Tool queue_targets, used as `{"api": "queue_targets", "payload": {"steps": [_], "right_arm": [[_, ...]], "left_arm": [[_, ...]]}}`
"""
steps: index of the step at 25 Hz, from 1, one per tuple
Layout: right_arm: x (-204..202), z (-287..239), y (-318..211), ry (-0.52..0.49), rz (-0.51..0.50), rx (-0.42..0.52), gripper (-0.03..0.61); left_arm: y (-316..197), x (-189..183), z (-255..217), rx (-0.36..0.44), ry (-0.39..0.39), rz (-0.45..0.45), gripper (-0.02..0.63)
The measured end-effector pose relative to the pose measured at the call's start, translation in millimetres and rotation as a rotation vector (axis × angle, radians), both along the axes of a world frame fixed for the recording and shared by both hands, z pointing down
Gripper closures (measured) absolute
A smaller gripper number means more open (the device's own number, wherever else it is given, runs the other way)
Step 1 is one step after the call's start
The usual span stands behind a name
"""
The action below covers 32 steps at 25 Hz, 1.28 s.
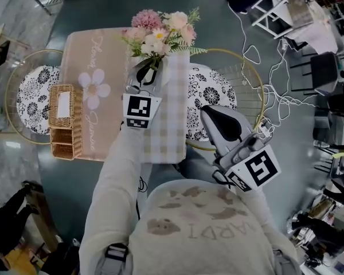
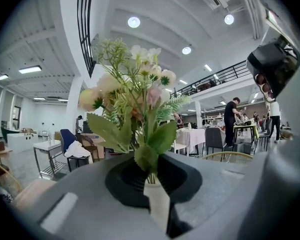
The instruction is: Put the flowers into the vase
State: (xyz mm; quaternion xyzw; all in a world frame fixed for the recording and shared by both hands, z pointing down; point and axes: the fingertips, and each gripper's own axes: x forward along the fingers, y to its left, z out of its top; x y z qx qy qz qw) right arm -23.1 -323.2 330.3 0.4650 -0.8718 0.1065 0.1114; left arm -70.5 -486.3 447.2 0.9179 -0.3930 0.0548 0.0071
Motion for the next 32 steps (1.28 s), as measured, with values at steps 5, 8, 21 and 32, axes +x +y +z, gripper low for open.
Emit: {"api": "queue_targets", "payload": {"steps": [5,8,21,32], "right_arm": [[0,1,2,0.007,0.000,0.003,0.549],[1,2,3,0.006,0.000,0.005,0.549],[1,-1,2,-0.001,-0.015,0.004,0.549],[2,-2,1,-0.015,-0.023,0.010,0.549]], "left_arm": [[0,-1,12,-0.040,-0.008,-0.003,0.577],[2,-1,16,-0.054,-0.015,0.002,0.563],[5,-1,16,-0.134,-0.014,-0.018,0.462],[7,-5,10,-0.110,-0.088,-0.100,0.454]]}}
